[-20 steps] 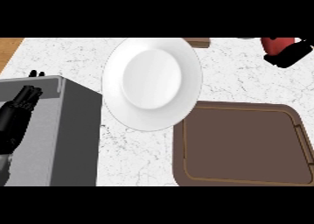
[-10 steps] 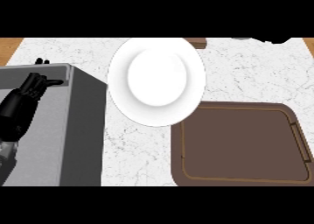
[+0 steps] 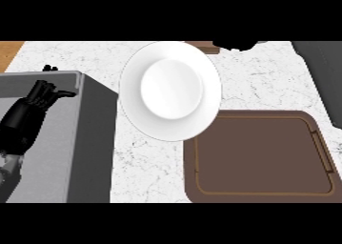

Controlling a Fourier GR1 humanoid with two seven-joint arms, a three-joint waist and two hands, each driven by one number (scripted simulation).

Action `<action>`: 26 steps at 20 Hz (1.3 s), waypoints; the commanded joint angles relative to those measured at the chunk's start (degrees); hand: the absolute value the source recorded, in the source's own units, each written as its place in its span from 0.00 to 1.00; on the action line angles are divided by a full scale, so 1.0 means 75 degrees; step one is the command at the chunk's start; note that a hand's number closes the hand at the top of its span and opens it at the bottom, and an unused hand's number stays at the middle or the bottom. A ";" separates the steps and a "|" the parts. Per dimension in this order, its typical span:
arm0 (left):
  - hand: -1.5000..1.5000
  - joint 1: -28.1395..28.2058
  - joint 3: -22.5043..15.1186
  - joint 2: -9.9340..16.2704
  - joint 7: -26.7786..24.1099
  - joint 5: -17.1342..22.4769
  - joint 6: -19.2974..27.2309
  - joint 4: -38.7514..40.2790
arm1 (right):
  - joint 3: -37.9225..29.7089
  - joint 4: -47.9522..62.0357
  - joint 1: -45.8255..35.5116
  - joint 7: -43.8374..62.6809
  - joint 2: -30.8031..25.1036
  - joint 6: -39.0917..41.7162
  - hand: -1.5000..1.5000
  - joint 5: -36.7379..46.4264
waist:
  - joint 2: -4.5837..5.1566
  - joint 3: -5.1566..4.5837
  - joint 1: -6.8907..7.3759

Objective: Pick the bell pepper from the tray and place it in the plate

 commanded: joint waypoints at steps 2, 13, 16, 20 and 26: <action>0.50 -0.0664 0.0260 -0.0252 0.0283 0.0070 0.0127 -0.0114 | 0.0170 0.0053 -0.0326 0.0693 0.1062 -0.0008 1.00 0.0034 | 0.0010 -0.0094 -0.0061; 0.50 -0.0697 0.0212 -0.0267 0.0216 -0.0006 0.0055 -0.0040 | 0.0665 0.1351 -0.0790 0.1946 0.3068 -0.1128 1.00 0.0681 | 0.0063 -0.0100 0.0034; 0.50 -0.1078 -0.0021 -0.0503 0.0294 -0.0179 0.0141 0.0259 | 0.1446 0.1770 -0.0914 0.2243 0.3085 -0.1709 1.00 0.0538 | 0.0096 -0.0105 0.0131; 0.50 -0.0593 0.0007 -0.0256 0.0269 -0.0049 0.0159 -0.0436 | 0.1884 0.2613 -0.0759 0.1794 0.3095 -0.2345 1.00 0.0695 | 0.0096 -0.0103 0.0315; 0.50 -0.1068 -0.0456 -0.0640 0.0432 -0.0157 0.0320 -0.0297 | 0.2290 0.3183 -0.0594 0.2551 0.3100 -0.2853 0.00 -0.0427 | 0.0170 -0.0109 0.0619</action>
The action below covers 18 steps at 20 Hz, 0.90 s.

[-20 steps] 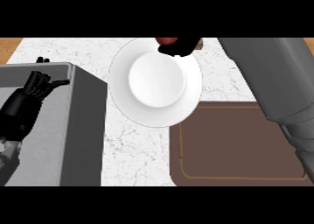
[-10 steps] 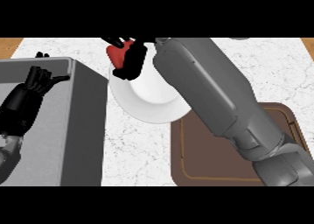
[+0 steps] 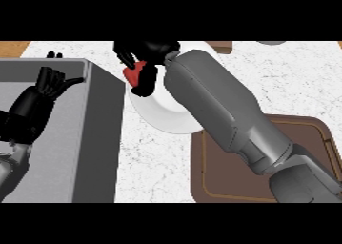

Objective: Pick the bell pepper from the tray and place it in the plate

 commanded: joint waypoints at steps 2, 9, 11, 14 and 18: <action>0.50 -0.0518 0.0051 -0.0469 -0.0012 0.0129 -0.0079 0.0073 | 0.0364 0.0655 -0.0141 0.0357 0.0025 -0.0383 0.00 -0.0716 | 0.0074 -0.0098 0.0181; 0.50 -0.0656 -0.0012 -0.0288 0.0016 0.0262 -0.0131 -0.0058 | 0.0464 0.0477 0.0213 -0.0237 0.0026 -0.0343 0.00 -0.2261 | 0.0080 -0.0091 0.0308; 0.50 -0.0637 -0.0256 -0.0551 -0.0009 0.0055 0.0150 0.0008 | 0.0302 0.0454 0.0154 -0.0371 0.0026 -0.0555 0.00 -0.2662 | 0.0074 -0.0088 0.0228; 0.50 -0.1037 -0.0007 -0.0185 0.0217 0.0324 -0.0167 0.0173 | 0.0114 0.0215 -0.0072 -0.0125 0.0026 -0.0779 0.00 -0.3480 | 0.0064 -0.0089 0.0260; 0.50 -0.0711 -0.0085 -0.0428 -0.0063 0.0191 0.0042 0.0250 | -0.0380 0.0629 -0.0276 -0.0400 0.0026 -0.0278 0.00 -0.4290 | 0.0033 -0.0089 0.0077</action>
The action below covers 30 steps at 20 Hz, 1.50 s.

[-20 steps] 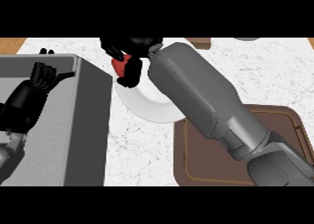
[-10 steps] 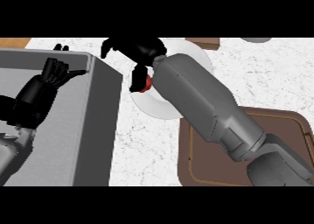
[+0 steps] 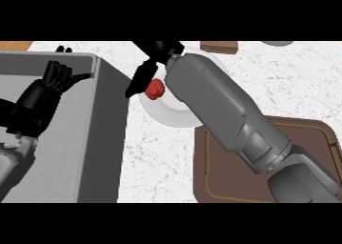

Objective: Pick the bell pepper from the tray and place it in the plate

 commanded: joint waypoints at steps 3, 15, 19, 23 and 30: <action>0.50 -0.0166 0.0296 -0.0402 -0.0239 0.0133 0.0091 0.0150 | -0.0997 0.0634 -0.0632 -0.0246 0.0000 0.0258 0.00 -0.0858 | -0.0034 -0.0074 -0.0405; 0.50 0.0138 0.0406 -0.0203 -0.0292 0.0054 0.0120 -0.0186 | -0.2027 0.1841 -0.1220 -0.1283 -0.1767 0.1935 0.00 -0.1270 | -0.0013 -0.0070 -0.0403; 0.50 0.0304 0.0294 -0.0182 -0.0349 0.0049 0.0038 -0.0373 | -0.1938 0.2157 -0.0857 -0.2230 -0.2376 0.2338 0.00 -0.1009 | 0.0055 -0.0068 -0.0286; 0.50 0.0019 0.0235 -0.0241 -0.0097 -0.0042 0.0248 -0.0373 | -0.1975 0.2417 -0.1184 -0.2304 -0.2964 0.2846 0.00 -0.0909 | 0.0074 -0.0065 -0.0269; 0.50 0.0163 0.0370 -0.0070 -0.0228 0.0082 0.0032 -0.0567 | -0.1915 0.2684 -0.1100 -0.3015 -0.3423 0.3093 0.00 -0.0641 | 0.0075 -0.0062 -0.0145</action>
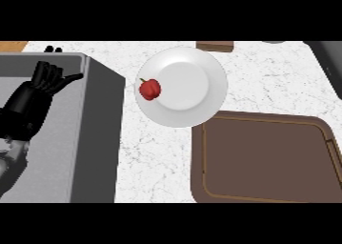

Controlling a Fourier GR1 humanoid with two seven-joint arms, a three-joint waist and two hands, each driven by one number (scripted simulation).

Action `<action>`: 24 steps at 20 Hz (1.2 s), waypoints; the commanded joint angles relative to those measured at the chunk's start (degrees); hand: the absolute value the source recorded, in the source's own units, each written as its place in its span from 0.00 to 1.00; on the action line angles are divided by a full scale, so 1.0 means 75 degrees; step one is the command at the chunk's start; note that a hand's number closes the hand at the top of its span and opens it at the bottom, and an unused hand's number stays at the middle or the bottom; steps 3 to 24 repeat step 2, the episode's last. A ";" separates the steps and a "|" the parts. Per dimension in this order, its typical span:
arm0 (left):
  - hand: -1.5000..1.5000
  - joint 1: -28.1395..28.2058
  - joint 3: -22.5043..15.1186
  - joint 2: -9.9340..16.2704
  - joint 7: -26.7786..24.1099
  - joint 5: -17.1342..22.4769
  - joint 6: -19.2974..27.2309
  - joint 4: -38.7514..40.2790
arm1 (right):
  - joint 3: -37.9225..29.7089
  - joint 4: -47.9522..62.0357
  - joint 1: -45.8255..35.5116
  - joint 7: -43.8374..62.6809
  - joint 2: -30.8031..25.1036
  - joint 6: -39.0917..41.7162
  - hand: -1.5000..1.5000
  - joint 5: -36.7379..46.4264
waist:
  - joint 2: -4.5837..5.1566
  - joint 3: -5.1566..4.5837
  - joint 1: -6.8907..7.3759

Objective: Pick the bell pepper from the tray and place it in the plate

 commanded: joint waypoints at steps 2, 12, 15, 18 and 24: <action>0.50 -0.0121 -0.0035 -0.0266 -0.0065 -0.0010 -0.0003 -0.0309 | -0.0004 0.0238 -0.0106 -0.0416 -0.0489 -0.0024 0.00 0.0189 | 0.0039 -0.0080 0.0082; 0.50 -0.0121 -0.0035 -0.0266 -0.0065 -0.0010 -0.0003 -0.0309 | -0.0004 0.0238 -0.0106 -0.0416 -0.0489 -0.0024 0.00 0.0189 | 0.0039 -0.0080 0.0082; 0.50 -0.0121 -0.0035 -0.0266 -0.0065 -0.0010 -0.0003 -0.0309 | -0.0004 0.0238 -0.0106 -0.0416 -0.0489 -0.0024 0.00 0.0189 | 0.0039 -0.0080 0.0082; 0.50 -0.0121 -0.0035 -0.0266 -0.0065 -0.0010 -0.0003 -0.0309 | -0.0004 0.0238 -0.0106 -0.0416 -0.0489 -0.0024 0.00 0.0189 | 0.0039 -0.0080 0.0082; 0.50 -0.0121 -0.0035 -0.0266 -0.0065 -0.0010 -0.0003 -0.0309 | -0.0004 0.0238 -0.0106 -0.0416 -0.0489 -0.0024 0.00 0.0189 | 0.0039 -0.0080 0.0082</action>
